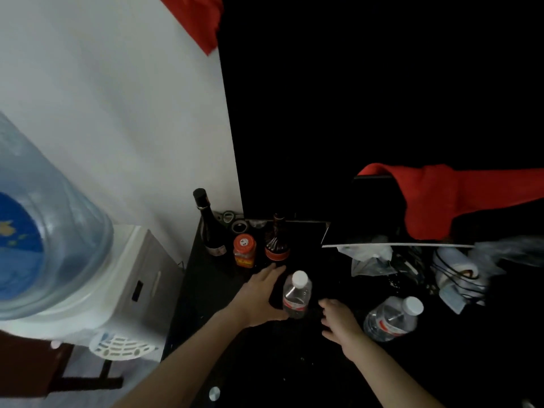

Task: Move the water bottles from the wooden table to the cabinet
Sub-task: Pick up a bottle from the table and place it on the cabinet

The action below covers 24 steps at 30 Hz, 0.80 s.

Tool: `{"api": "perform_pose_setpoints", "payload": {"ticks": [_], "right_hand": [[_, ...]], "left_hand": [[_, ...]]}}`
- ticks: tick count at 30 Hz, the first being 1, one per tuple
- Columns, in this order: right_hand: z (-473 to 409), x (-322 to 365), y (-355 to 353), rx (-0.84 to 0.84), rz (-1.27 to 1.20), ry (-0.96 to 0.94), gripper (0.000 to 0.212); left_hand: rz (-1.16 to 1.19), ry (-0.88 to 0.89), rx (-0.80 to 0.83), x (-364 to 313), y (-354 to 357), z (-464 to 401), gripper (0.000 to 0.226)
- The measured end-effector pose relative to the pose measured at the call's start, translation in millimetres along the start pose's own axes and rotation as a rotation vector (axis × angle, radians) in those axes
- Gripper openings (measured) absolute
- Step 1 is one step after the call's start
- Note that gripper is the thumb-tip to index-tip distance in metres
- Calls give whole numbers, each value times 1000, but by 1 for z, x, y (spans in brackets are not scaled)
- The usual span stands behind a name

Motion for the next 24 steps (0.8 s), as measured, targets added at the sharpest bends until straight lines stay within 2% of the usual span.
{"api": "perform_pose_setpoints", "payload": {"ticks": [4,9,12,17,24], "right_hand": [[47,26,-12,-20,486,-329,48],[120,46,-9,-98,865,-658,60],[153,56,-4,-146,1059,-755,66],[206,55,13,-186,1231,-880,79],[285,33,61,-164,1257,-1011,89]], "left_hand": [[-214,-24,-255,-1,-22,50,98],[-351,28,-571,-14,-46,134,90],[-403,-13,-635,-16,-54,171,85],[-413,-63,-693,-7,-54,224,86],[-357,-225,-745,47,-50,337,101]]}}
Point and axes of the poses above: each hand's wrist, its own z-axis away from the middle knuckle, its own y-axis out of the palm, x = y × z, the point moved 6 cm from there along -z, towards the middle knuckle, and after that the axes turned 7 degrees about -y, right-handed, at the moved point
